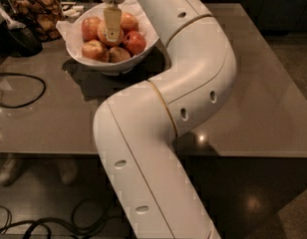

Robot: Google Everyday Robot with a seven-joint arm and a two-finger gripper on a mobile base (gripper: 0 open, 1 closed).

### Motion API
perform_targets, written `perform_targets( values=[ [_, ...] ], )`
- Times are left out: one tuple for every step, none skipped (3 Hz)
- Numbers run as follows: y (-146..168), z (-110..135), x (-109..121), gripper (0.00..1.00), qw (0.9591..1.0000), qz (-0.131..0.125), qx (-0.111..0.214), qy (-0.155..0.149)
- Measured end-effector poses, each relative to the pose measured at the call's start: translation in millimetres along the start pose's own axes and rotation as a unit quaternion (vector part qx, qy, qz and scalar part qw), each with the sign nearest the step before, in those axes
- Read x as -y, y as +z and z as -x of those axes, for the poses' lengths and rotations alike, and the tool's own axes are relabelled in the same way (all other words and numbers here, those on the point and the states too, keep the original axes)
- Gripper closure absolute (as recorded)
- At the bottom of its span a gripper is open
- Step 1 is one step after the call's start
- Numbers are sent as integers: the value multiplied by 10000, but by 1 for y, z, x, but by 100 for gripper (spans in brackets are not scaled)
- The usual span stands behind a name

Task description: Pick apple from white bowl

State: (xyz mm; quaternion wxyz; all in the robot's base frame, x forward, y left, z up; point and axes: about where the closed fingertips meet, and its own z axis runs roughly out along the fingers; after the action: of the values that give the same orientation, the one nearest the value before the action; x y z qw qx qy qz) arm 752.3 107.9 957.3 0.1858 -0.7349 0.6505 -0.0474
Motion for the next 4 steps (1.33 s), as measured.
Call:
perform_targets(
  values=[
    [9,-3,0,29,10000,50,-58,-17],
    [14,-6,0,29,9999,67,-112,-32],
    [17,-8,1,29,9999,80,-147,-36],
    [18,-10,1,30,9998,88,-174,-37]
  ],
)
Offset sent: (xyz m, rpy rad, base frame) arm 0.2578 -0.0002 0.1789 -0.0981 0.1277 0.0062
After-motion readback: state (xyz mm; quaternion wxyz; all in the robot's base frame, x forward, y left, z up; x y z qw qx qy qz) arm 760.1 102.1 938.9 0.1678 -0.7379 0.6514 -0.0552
